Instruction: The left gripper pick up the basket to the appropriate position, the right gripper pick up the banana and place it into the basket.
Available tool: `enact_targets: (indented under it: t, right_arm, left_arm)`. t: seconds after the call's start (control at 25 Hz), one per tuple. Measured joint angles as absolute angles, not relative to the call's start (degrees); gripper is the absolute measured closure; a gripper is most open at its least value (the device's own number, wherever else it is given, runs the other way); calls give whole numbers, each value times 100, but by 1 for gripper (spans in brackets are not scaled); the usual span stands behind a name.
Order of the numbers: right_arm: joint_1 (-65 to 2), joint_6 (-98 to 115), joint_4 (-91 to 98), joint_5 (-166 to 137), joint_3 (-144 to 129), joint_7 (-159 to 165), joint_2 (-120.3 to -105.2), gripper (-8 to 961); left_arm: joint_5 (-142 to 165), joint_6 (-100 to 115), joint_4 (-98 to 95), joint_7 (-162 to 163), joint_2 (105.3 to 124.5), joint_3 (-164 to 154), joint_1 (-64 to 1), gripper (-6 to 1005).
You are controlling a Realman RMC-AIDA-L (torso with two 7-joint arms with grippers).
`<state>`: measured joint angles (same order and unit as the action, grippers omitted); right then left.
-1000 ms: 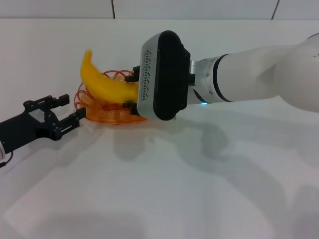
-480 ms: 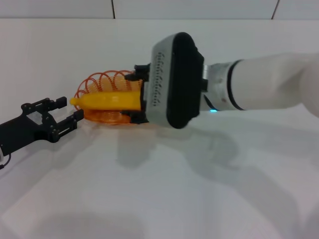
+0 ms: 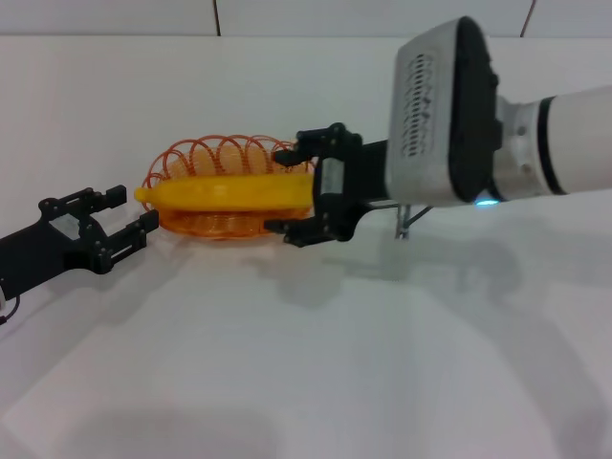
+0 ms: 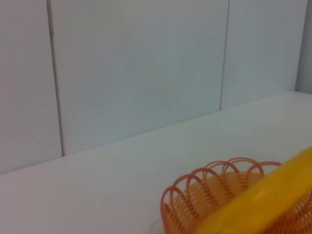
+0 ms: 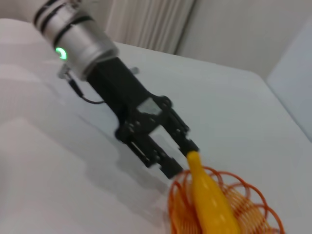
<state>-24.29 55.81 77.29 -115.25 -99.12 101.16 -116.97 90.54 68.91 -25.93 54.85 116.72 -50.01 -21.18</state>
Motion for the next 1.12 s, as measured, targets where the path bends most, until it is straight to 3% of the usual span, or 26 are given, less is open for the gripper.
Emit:
enact_targets:
  t: [1.12]
  right_arm:
    - [-2492, 6882, 5033, -10011, -7594, 7978, -11673, 190]
  left_arm:
    - [9035, 6934, -2593, 5409, 11689, -4970, -2118, 419]
